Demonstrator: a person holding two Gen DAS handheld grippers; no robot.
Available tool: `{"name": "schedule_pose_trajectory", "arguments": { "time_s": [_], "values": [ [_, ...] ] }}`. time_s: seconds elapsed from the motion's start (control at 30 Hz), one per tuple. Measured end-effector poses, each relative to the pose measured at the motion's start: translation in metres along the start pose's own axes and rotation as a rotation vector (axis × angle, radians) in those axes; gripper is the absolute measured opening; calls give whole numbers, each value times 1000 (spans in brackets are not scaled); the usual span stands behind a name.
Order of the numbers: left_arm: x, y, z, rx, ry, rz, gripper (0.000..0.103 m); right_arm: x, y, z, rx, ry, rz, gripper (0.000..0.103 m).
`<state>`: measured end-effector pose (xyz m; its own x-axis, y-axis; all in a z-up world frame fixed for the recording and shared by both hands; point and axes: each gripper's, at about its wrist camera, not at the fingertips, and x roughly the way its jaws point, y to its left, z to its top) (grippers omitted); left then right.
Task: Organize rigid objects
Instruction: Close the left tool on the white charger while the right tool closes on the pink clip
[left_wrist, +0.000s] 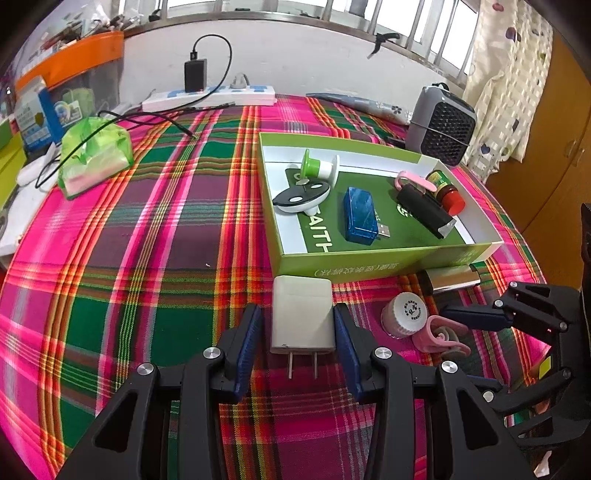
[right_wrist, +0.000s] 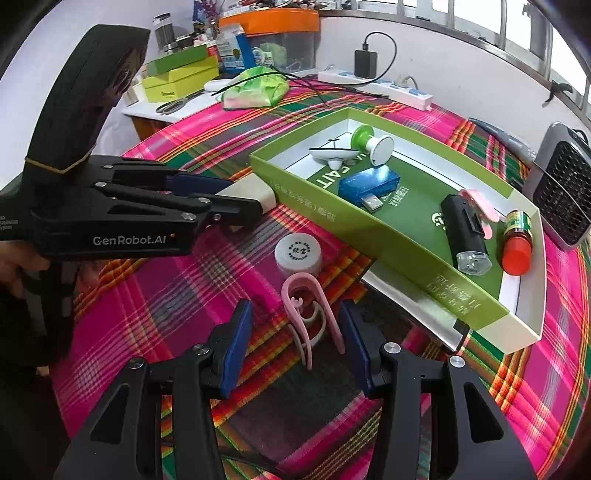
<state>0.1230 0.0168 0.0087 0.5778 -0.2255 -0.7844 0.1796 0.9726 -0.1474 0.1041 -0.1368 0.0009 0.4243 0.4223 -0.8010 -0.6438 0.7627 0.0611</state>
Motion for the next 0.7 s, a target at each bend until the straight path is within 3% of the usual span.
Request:
{"name": "schedule_pose_trajectory", "arguments": {
  "time_s": [0.2, 0.7],
  "values": [
    [0, -1, -1, 2, -2, 7, 39, 0, 3, 0, 29, -15, -38, 49],
    [0, -1, -1, -3, -7, 34, 33, -3, -1, -2, 62, -35, -90, 28]
  ]
}}
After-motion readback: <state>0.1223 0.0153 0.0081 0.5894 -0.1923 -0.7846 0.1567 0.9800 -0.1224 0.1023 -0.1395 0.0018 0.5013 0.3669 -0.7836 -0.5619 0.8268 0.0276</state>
